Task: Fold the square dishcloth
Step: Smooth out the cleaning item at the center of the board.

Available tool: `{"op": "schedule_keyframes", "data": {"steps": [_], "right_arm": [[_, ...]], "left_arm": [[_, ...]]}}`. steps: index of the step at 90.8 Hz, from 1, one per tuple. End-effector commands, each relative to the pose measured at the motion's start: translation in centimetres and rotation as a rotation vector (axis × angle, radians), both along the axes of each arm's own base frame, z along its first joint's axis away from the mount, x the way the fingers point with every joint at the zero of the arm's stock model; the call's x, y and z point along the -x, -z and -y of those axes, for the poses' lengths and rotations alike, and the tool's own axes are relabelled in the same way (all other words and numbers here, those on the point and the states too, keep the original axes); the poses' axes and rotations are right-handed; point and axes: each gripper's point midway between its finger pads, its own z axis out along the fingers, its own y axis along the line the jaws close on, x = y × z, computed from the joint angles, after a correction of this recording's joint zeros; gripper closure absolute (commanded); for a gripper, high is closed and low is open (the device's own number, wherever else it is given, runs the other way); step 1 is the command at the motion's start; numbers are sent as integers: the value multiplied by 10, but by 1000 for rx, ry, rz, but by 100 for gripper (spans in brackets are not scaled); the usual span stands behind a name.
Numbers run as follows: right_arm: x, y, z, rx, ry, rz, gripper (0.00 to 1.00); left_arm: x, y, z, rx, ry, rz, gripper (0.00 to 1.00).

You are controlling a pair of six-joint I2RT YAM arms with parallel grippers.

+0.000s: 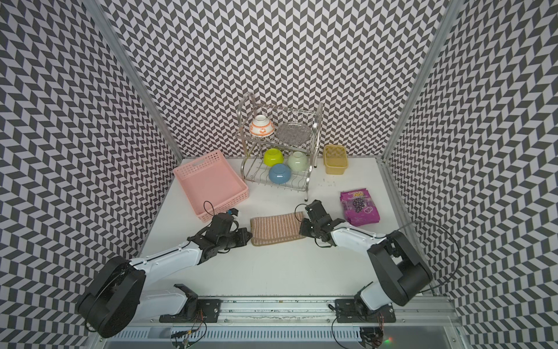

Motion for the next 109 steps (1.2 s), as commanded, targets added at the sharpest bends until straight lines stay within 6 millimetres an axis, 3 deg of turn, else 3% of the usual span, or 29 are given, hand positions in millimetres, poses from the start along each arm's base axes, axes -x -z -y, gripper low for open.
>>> {"op": "schedule_keyframes", "data": {"steps": [1, 30, 69, 109], "right_arm": [[-5, -19, -2, -10, -10, 43, 100], [2, -18, 7, 16, 5, 38, 100], [13, -8, 11, 18, 3, 9, 100], [11, -24, 9, -1, -4, 39, 100]], "left_arm": [[0, -14, 4, 22, 18, 21, 100], [14, -11, 10, 47, 33, -5, 100], [27, 14, 9, 22, 30, -68, 100], [25, 2, 9, 24, 26, -42, 100]]}}
